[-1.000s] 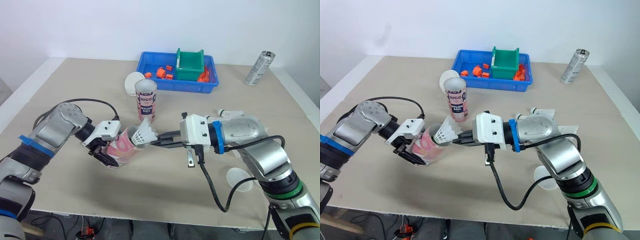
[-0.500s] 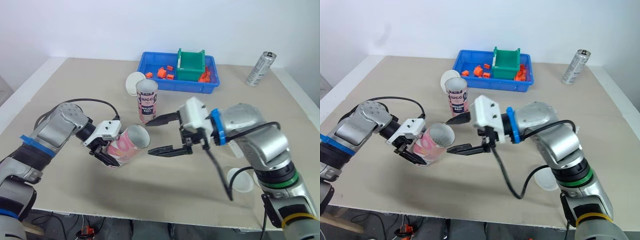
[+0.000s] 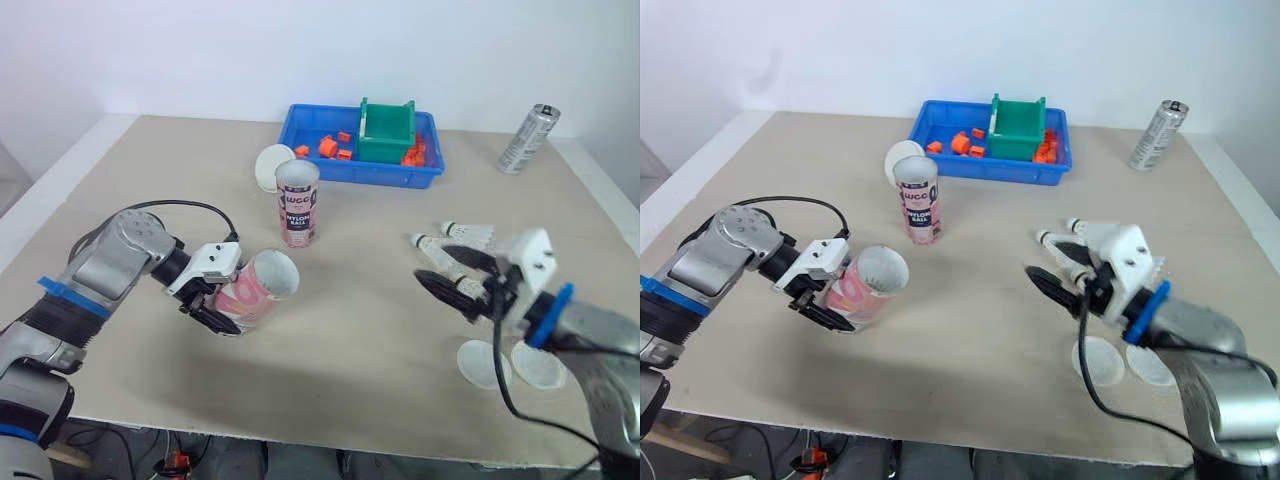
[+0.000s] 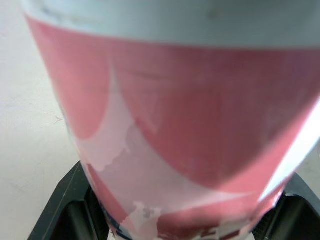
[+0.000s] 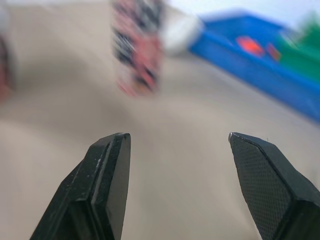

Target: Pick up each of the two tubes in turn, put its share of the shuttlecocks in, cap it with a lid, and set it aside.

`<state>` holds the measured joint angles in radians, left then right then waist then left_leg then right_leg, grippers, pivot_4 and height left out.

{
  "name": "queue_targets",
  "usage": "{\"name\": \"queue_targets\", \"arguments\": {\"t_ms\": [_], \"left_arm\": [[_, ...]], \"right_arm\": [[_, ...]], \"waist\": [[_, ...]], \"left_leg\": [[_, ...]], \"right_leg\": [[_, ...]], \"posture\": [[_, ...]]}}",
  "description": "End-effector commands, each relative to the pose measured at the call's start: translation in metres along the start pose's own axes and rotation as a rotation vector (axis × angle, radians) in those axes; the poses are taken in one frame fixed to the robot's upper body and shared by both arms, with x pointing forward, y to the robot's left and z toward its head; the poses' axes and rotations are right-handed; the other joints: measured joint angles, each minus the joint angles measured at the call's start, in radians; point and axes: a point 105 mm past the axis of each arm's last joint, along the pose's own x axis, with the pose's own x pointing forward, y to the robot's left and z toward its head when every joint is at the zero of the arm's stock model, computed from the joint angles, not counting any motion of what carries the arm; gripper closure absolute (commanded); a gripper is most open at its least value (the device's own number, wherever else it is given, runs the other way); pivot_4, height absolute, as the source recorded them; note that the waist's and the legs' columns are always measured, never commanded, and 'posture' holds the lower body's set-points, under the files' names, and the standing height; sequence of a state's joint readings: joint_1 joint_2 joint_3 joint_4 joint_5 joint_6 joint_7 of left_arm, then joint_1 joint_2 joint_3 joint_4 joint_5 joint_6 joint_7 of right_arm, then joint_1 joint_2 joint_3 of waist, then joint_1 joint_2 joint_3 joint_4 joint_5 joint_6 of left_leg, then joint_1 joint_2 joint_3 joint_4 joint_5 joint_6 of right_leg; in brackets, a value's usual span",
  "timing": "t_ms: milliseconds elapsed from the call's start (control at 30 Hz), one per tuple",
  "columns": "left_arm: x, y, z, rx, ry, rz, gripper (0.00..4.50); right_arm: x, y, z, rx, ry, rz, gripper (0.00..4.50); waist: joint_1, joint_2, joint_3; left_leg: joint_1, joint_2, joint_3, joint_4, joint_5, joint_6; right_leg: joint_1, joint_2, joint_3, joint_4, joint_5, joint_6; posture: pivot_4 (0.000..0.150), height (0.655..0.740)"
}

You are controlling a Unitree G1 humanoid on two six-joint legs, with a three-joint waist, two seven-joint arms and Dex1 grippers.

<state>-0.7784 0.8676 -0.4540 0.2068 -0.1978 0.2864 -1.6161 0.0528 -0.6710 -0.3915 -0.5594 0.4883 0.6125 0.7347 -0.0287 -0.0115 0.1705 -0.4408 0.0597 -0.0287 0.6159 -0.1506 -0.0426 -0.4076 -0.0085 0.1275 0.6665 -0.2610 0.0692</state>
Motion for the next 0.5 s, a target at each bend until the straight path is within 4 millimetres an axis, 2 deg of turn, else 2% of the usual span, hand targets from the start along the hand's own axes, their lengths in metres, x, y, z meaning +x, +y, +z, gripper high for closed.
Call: {"name": "queue_targets", "arguments": {"t_ms": [33,100,233,300,500], "left_arm": [[0.016,-0.004,-0.007,-0.018,0.017,-0.047,1.41],[0.017,-0.005,-0.006,-0.017,0.014,-0.053,1.41],[0.019,-0.008,-0.007,-0.022,0.009,-0.061,1.41],[0.02,-0.009,-0.007,-0.024,0.009,-0.064,1.41],[0.021,-0.008,-0.006,-0.025,0.003,-0.063,1.41]], "right_arm": [[-0.024,-0.012,0.003,-0.055,0.009,-0.062,1.11],[-0.034,-0.017,-0.006,-0.035,0.048,-0.073,1.11],[-0.048,-0.033,-0.01,0.006,0.038,-0.135,1.11],[-0.056,-0.039,-0.019,0.025,0.072,-0.151,1.11],[-0.055,-0.038,-0.048,0.095,0.132,-0.151,1.11]], "waist": [[-0.001,0.001,0.0],[-0.001,0.0,0.0],[-0.001,0.0,0.0],[-0.001,0.0,0.0],[-0.001,0.0,0.0]], "left_leg": [[0.0,0.0,0.0,0.0,0.0,0.0],[0.0,-0.001,0.0,0.001,0.0,0.0],[0.001,-0.002,0.001,0.003,0.0,0.0],[0.001,-0.004,0.001,0.002,0.0,0.0],[0.001,-0.007,0.001,0.001,-0.002,-0.002]], "right_leg": [[0.0,0.0,0.001,0.0,0.0,0.0],[0.001,-0.001,0.001,0.0,0.0,0.0],[0.002,-0.002,0.002,0.0,0.0,0.0],[0.002,-0.003,0.002,0.0,0.0,0.0],[0.002,-0.006,0.002,-0.001,-0.003,0.003]], "posture": [[0.15,0.7275],[0.15,0.7275],[0.15,0.7275],[0.15,0.7275],[0.15,0.7275]]}}
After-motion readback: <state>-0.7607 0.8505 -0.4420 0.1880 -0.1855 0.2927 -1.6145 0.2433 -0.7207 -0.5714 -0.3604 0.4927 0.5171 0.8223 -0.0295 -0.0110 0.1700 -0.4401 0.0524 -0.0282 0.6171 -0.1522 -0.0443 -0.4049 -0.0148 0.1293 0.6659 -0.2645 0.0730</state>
